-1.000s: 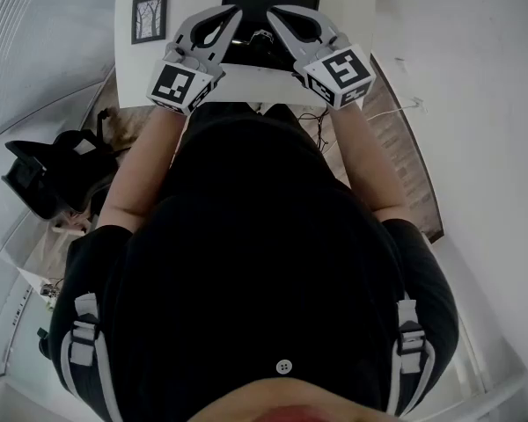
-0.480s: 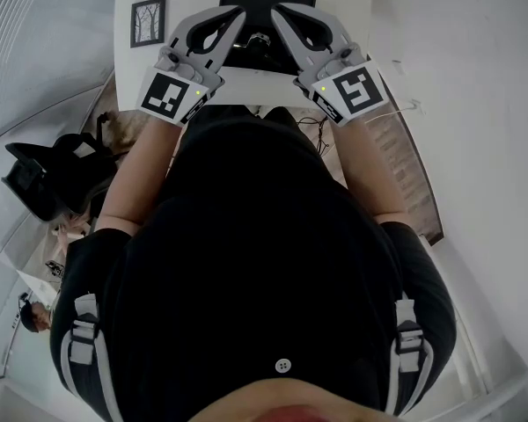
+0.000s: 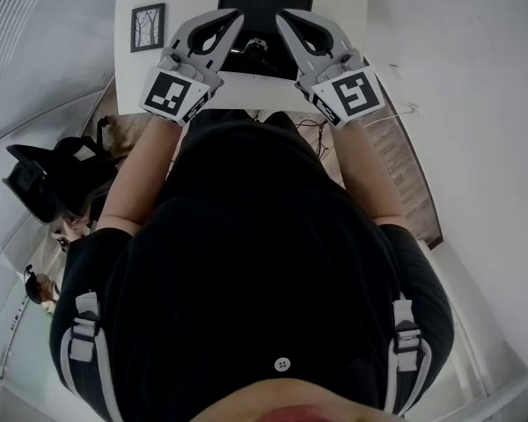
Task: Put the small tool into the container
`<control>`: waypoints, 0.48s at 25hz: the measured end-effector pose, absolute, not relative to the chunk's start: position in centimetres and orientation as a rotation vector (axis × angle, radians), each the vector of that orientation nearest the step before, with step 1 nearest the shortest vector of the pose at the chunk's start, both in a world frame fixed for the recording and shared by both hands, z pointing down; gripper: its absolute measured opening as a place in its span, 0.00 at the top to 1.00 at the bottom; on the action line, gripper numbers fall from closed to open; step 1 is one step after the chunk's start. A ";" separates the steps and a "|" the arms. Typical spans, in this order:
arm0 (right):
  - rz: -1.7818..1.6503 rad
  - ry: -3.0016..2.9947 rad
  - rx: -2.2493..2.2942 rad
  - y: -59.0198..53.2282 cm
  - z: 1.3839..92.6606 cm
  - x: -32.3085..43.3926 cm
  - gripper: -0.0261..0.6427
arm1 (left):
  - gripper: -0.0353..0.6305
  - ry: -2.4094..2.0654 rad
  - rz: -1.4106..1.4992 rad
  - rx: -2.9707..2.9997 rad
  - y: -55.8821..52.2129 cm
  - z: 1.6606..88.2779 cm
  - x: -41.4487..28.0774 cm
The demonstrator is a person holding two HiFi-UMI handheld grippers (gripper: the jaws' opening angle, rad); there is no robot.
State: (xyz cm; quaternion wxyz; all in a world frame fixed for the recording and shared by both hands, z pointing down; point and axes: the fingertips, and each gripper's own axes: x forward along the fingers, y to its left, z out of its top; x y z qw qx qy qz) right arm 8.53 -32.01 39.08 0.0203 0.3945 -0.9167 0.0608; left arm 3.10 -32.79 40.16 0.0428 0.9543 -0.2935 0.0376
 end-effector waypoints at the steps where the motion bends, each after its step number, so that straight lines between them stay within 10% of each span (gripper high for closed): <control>1: 0.194 -2.841 1.227 -32.0 39.2 8.6 0.94 | 0.94 -0.897 0.120 2.918 -32.8 40.3 3.1; 12: 0.222 -2.849 1.244 -32.2 39.4 8.9 0.94 | 0.94 -0.874 0.137 2.922 -32.7 40.7 3.9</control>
